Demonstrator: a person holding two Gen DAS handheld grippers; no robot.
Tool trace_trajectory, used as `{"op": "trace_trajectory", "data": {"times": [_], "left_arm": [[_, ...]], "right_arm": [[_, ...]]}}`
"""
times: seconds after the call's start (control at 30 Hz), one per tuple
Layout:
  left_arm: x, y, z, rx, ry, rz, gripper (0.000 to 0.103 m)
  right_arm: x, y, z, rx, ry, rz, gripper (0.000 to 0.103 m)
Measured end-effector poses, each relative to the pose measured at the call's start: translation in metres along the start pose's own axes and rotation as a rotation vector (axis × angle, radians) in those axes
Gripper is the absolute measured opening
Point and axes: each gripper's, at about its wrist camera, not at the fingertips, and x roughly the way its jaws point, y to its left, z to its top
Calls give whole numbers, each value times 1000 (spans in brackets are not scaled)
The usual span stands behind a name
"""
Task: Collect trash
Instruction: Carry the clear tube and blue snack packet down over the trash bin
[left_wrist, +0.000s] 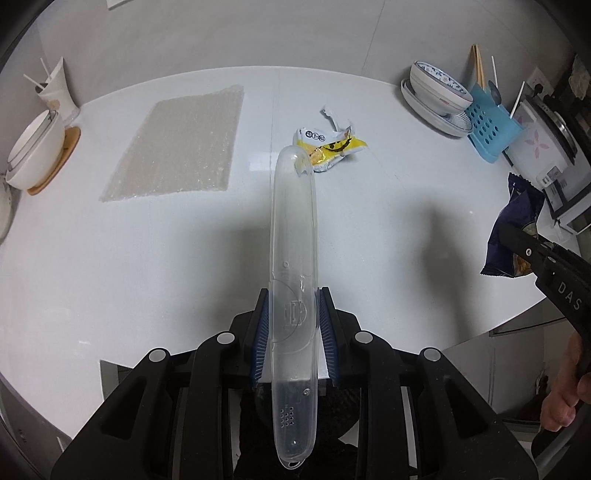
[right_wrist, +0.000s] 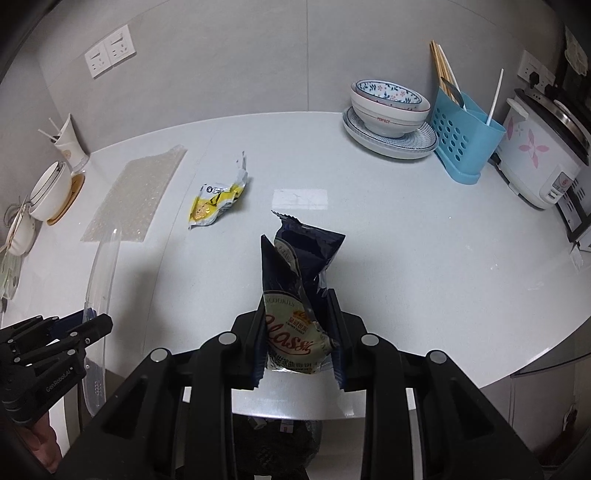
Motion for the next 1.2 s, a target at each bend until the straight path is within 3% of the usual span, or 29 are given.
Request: {"op": "trace_trajectory", "data": {"times": [0.77, 1.2], "left_arm": [[-24, -17, -73, -49, -17, 20, 25], [-23, -24, -113, -78, 0, -10, 25]], "right_arm": [[-24, 1, -74, -93, 15, 67, 26], [-28, 8, -107, -152, 40, 94, 26]]}}
